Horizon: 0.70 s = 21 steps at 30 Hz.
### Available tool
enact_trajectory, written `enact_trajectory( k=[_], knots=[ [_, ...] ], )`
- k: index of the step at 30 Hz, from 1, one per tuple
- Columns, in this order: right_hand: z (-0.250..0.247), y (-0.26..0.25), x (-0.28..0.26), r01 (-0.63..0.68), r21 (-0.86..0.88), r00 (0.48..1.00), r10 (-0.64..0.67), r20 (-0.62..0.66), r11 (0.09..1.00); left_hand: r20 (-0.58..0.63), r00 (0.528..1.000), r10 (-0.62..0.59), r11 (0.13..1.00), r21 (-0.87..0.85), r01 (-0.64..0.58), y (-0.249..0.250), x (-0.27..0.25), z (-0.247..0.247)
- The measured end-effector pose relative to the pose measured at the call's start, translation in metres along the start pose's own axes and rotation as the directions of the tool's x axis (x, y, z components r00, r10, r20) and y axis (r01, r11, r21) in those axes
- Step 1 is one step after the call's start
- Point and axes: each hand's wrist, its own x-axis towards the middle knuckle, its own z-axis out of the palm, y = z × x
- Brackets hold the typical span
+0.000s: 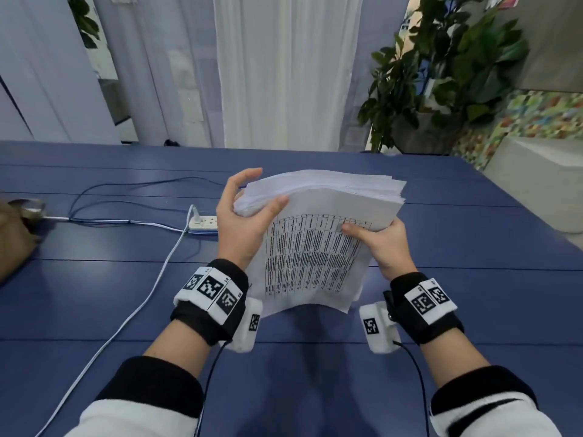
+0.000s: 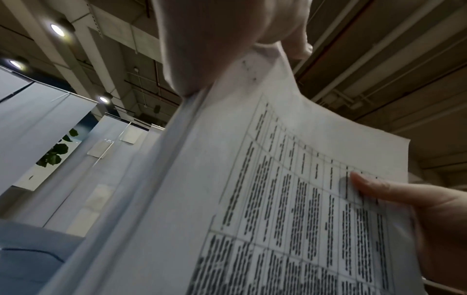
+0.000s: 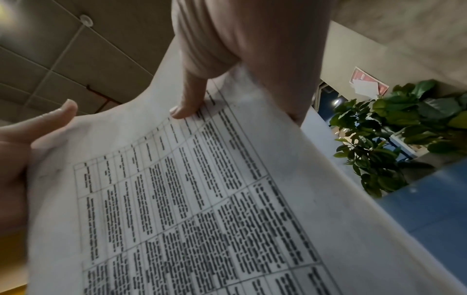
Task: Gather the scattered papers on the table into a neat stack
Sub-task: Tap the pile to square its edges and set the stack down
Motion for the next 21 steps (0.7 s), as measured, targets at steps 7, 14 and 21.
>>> enact_trajectory(
  k=[7, 14, 21],
  knots=[
    [0.0, 0.001, 0.0, -0.005, 0.03, 1.0, 0.005, 0.0, 1.0, -0.117, 0.992, 0.039, 0.998, -0.044, -0.044, 0.001, 0.012, 0.002],
    [0.002, 0.008, -0.006, -0.039, 0.035, 0.999, 0.039, 0.001, 0.999, -0.09, 0.996, 0.023, 0.985, -0.17, -0.038, -0.005, 0.009, -0.005],
    [0.012, 0.005, -0.015, -0.009, 0.047, 0.998, 0.012, -0.06, 0.999, 0.063, 0.969, -0.237, 0.971, -0.02, 0.239, -0.049, -0.03, -0.01]
  ],
)
